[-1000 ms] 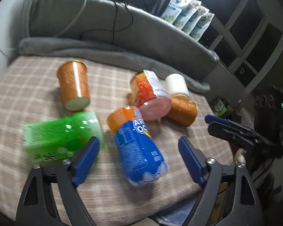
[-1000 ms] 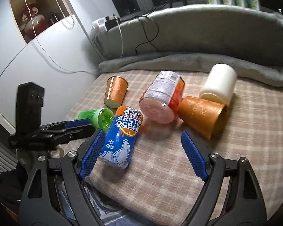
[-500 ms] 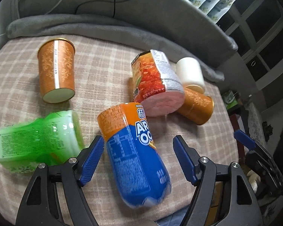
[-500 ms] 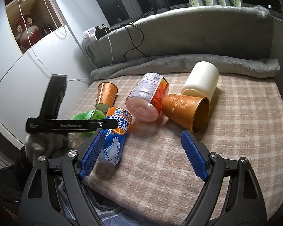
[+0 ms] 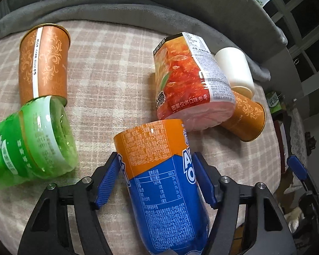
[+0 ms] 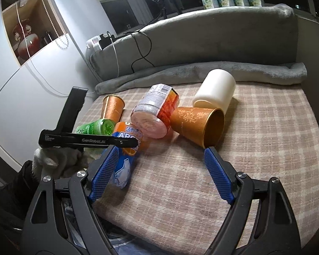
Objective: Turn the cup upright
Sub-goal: 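Grasp the Arctic Ocean cup with the left gripper, then lift and turn the cup open end up with the left gripper, lower it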
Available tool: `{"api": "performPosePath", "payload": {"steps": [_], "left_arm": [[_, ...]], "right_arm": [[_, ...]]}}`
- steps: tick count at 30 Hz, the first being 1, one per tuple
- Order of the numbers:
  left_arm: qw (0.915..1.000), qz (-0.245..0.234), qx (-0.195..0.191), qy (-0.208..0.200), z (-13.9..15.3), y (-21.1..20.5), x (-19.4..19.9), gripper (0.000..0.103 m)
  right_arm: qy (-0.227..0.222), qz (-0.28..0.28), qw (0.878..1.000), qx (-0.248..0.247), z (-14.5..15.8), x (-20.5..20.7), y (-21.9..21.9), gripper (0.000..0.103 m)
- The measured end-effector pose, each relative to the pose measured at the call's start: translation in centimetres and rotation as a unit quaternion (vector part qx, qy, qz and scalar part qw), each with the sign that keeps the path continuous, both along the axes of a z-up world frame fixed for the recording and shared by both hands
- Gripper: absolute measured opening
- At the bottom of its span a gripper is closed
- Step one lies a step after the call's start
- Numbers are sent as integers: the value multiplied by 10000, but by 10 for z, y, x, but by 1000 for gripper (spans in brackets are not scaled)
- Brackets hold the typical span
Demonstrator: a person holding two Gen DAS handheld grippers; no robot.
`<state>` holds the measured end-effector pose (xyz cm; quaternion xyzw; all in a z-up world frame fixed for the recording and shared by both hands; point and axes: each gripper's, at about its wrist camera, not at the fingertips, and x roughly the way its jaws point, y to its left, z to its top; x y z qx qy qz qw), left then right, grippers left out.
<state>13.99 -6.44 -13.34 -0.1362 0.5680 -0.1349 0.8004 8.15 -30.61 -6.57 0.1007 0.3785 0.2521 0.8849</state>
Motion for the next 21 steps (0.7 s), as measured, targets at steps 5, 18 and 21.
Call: {"api": "performPosePath", "payload": {"steps": [5,18,21], "left_arm": [[9996,-40,29,-266,12,2,-9,66],[9904,-183,352,-1326,50,-10,-35,65],[9875,-209,435,-1501,54,-13,-37,65]], "right_arm": [[-63,-64,10000,16,1,-1,-2,85],[-171,-229,9996,8,6,-6,-5,85],[-167,-254,9995,11,6,-6,-5,85]]}}
